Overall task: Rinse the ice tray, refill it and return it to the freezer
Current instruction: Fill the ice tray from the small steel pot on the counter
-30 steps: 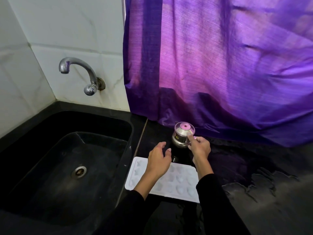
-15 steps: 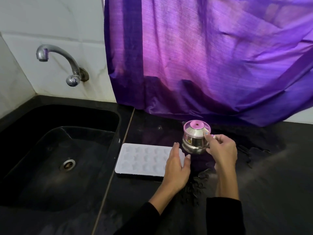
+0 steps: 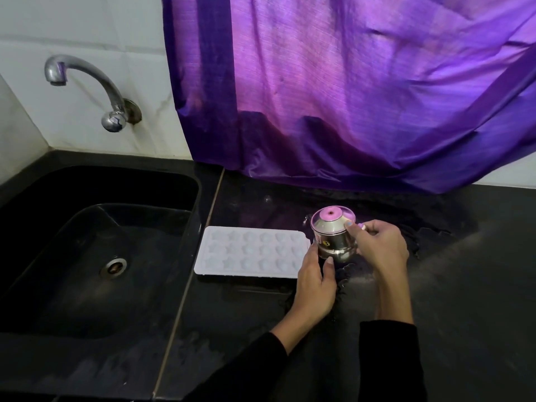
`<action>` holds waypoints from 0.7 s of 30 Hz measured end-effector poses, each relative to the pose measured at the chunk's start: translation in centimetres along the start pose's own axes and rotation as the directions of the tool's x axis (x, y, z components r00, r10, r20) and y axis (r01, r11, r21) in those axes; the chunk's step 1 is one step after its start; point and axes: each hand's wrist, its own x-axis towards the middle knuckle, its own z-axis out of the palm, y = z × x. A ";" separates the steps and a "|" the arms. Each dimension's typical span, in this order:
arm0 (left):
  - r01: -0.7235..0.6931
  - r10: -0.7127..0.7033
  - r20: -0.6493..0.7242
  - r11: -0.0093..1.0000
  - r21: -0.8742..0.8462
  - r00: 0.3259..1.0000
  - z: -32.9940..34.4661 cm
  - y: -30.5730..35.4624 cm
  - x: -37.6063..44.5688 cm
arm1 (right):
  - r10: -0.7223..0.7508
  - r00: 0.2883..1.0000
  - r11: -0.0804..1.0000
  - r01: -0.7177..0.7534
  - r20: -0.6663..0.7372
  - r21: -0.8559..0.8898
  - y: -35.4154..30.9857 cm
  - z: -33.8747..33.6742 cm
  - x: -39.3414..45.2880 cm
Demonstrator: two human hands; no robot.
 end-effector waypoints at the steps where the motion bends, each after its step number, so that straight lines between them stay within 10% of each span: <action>1: -0.004 0.004 -0.003 1.000 -0.004 1.000 0.0 0.0 0.0 | -0.005 1.000 1.000 0.005 0.004 -0.012 -0.1 0.0 -0.1; 21: 0.034 -0.034 0.030 0.999 -0.021 0.999 -0.5 -0.4 0.1 | -0.054 0.999 0.994 0.053 -0.004 -0.100 -0.7 0.5 -1.0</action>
